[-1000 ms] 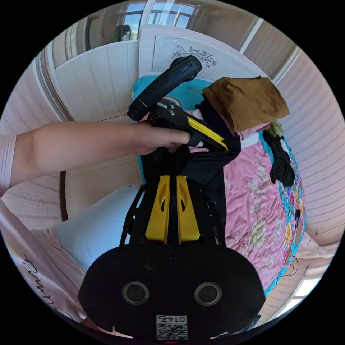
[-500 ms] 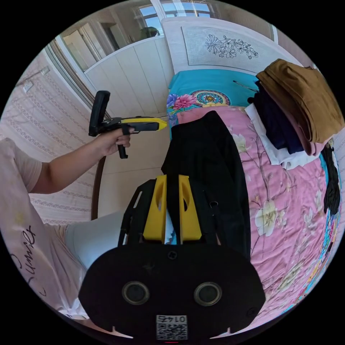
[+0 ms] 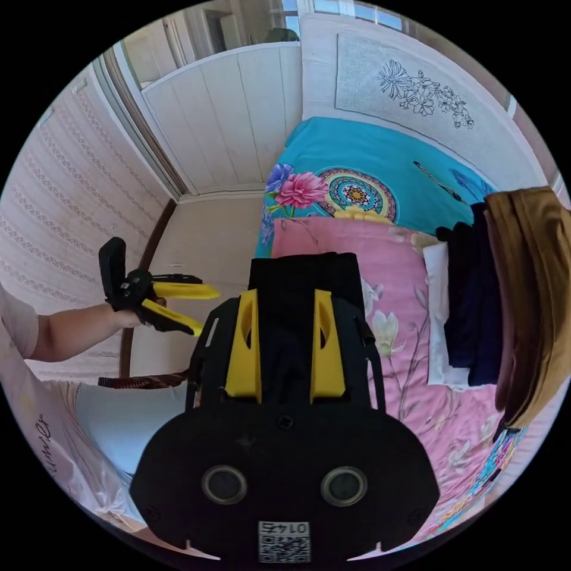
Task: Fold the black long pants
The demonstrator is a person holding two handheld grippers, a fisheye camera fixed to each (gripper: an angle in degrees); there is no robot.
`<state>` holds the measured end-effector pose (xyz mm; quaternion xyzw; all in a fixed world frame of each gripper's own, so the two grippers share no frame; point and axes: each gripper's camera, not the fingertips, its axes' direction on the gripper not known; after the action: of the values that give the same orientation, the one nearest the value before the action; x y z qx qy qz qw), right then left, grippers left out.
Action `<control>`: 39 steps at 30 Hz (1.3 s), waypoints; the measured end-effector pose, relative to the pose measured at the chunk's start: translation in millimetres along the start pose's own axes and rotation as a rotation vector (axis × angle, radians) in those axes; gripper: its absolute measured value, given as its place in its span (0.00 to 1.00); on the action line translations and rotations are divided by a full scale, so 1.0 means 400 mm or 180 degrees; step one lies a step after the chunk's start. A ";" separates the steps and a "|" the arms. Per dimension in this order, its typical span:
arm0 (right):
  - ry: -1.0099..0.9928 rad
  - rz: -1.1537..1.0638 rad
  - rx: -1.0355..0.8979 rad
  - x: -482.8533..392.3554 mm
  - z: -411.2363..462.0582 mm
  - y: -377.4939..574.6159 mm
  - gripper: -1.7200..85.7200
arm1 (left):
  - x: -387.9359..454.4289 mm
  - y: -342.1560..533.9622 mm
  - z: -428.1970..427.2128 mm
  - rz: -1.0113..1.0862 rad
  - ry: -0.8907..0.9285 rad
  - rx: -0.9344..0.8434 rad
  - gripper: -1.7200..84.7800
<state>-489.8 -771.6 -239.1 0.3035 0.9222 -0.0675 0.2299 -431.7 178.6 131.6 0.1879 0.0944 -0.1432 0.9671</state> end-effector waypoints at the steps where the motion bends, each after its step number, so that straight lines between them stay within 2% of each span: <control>1: -0.0020 0.0003 -0.0058 0.005 0.016 -0.011 0.17 | -0.006 -0.003 0.030 -0.0050 0.0031 -0.0125 0.19; 4: -0.0099 0.0064 -0.0422 0.030 0.104 -0.030 0.13 | -0.014 -0.020 0.078 -0.0163 -0.0053 -0.0427 0.14; 7: -0.0047 0.0117 -0.0221 0.047 0.092 0.002 0.07 | -0.013 -0.022 0.040 -0.0073 -0.0009 -0.0334 0.06; 13: -0.0252 0.0400 0.0422 0.094 -0.040 0.154 0.04 | 0.091 -0.046 -0.118 0.0417 -0.0009 0.0040 0.04; 17: -0.0084 0.0554 0.0925 0.108 -0.162 0.280 0.04 | 0.160 -0.105 -0.164 0.0666 -0.0062 0.0226 0.04; 21: 0.0068 0.0784 0.0999 0.182 -0.163 0.276 0.07 | 0.116 -0.189 -0.105 0.0509 -0.0609 0.0124 0.06; 25: -0.0278 0.1177 0.0843 0.273 -0.115 0.319 0.10 | 0.084 -0.231 -0.032 0.0597 -0.1093 -0.0466 0.09; 27: -0.0500 0.1341 0.1095 0.295 -0.152 0.462 0.11 | 0.100 -0.234 -0.049 0.0727 -0.1131 -0.0299 0.09; 30: -0.0181 0.1840 0.1163 0.303 -0.185 0.726 0.13 | 0.120 -0.248 -0.046 0.0805 -0.0953 -0.0174 0.11; 35: 0.0212 0.3032 0.0905 0.279 -0.183 1.159 0.16 | 0.147 -0.282 0.102 0.1046 -0.0791 -0.0482 0.16; 38: 0.0141 0.3473 0.0806 0.250 -0.148 1.327 0.18 | 0.123 -0.291 0.201 0.0695 -0.0654 -0.0933 0.20; 39: 0.0057 0.3541 0.0866 0.244 -0.131 1.367 0.18 | 0.123 -0.290 0.210 0.0673 -0.0638 -0.0922 0.20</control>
<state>-256.1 -265.1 -229.8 0.7706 0.6086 -0.0519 0.1819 -410.7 31.0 157.5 0.0405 -0.0029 -0.0437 0.9982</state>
